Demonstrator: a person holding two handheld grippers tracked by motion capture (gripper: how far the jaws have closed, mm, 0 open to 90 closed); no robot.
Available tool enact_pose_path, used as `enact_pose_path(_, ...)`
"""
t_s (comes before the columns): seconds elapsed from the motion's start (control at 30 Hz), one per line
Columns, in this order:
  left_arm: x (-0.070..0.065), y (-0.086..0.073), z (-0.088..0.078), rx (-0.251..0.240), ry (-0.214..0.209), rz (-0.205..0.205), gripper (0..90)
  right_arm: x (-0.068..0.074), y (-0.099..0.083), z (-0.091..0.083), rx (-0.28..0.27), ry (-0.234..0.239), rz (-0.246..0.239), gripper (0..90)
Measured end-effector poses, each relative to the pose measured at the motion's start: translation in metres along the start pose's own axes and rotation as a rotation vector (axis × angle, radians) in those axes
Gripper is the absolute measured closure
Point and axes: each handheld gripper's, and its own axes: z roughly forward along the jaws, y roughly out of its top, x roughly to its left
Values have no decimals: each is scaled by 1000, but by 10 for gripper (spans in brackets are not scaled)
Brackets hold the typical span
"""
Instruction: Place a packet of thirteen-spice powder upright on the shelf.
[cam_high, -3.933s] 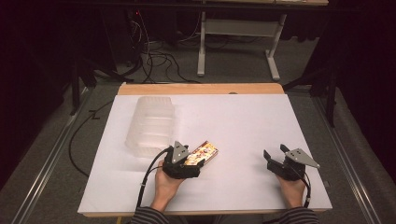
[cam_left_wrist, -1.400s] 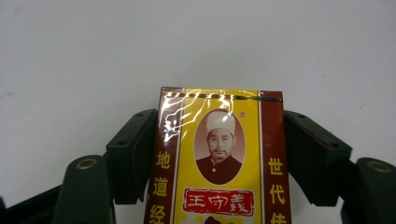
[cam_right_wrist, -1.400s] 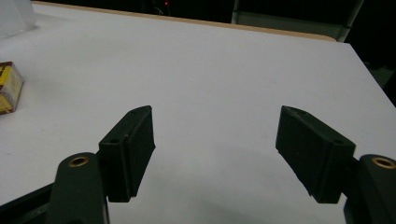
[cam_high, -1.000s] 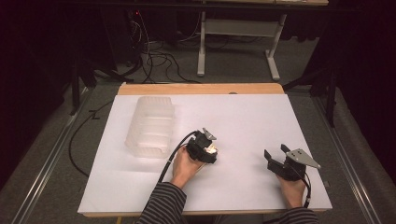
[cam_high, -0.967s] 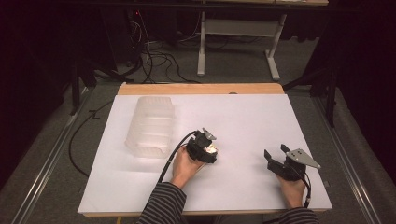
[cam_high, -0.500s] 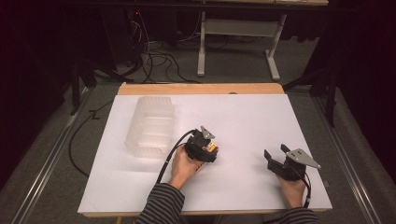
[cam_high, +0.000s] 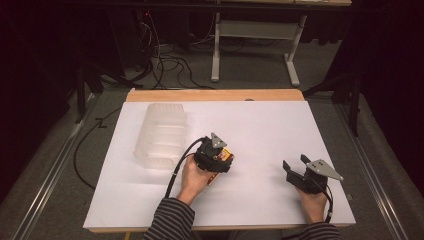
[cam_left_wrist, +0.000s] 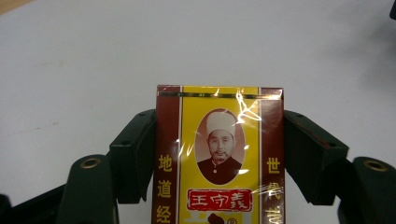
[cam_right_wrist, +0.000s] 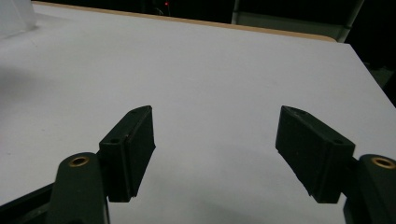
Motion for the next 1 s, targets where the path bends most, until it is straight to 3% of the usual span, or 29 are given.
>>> enact_pose_path(0.27, -1, 0, -11, -31, 16, 21, 327, 0, 0, 0, -1, -3, -1, 285)
enact_pose_path(0.63, 4, 2, -27, -78, 44, 7, 327, 0, 0, 0, -1, -2, -2, 286)
enact_pose_path(1.0, 14, 3, -38, -92, 41, -19, 327, 0, 0, 0, 1, 2, -1, 286)
